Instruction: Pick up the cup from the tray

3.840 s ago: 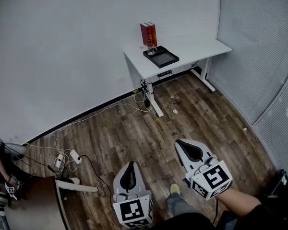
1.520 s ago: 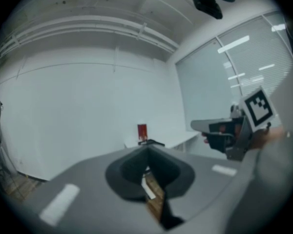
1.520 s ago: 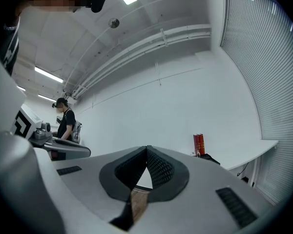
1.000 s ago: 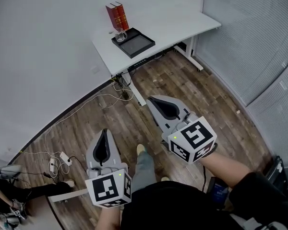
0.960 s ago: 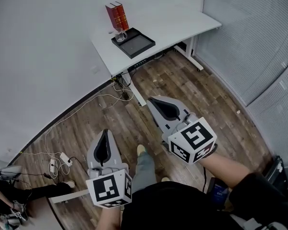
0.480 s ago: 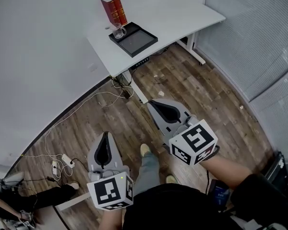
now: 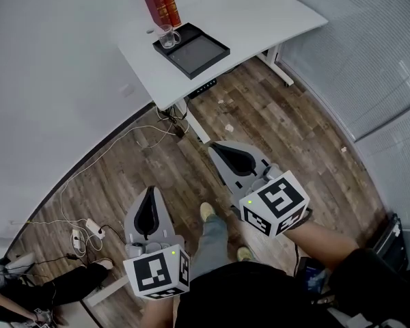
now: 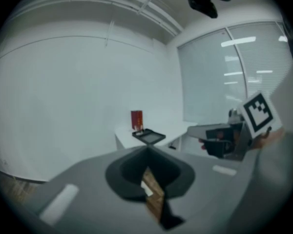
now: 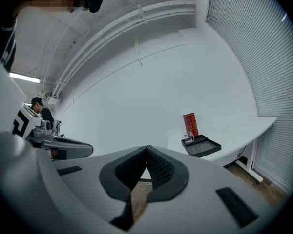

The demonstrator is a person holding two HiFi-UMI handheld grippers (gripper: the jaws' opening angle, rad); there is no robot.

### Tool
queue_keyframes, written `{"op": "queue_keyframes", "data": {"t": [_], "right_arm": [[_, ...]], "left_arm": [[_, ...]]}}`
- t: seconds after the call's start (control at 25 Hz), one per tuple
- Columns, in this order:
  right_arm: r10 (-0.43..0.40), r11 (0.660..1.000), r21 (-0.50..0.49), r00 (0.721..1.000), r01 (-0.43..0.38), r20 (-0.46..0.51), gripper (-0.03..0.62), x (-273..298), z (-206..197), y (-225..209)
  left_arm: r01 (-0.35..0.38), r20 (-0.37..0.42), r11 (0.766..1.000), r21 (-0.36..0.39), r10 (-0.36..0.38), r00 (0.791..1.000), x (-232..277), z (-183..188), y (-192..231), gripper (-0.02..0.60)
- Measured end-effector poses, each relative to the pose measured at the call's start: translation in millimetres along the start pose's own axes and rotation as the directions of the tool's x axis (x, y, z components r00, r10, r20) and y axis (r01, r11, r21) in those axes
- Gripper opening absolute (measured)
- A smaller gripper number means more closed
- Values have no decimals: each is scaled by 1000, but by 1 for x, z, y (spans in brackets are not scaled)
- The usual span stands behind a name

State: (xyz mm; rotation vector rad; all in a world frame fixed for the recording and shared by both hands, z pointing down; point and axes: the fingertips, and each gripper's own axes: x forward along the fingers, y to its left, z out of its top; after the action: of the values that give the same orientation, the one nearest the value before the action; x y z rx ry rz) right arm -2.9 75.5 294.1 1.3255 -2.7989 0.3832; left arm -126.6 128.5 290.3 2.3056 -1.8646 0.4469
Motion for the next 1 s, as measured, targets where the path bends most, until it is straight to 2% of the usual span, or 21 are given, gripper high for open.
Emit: {"op": "queue_keyframes", "data": {"t": [0.56, 1.0], "right_arm": [[-36, 999, 13, 998, 37, -60, 12, 83, -4, -31], [-45, 999, 9, 995, 46, -92, 12, 158, -2, -48]], "left_arm": [[56, -55, 998, -41, -58, 997, 82, -4, 44, 0], [36, -77, 997, -68, -41, 996, 138, -5, 99, 0]]}}
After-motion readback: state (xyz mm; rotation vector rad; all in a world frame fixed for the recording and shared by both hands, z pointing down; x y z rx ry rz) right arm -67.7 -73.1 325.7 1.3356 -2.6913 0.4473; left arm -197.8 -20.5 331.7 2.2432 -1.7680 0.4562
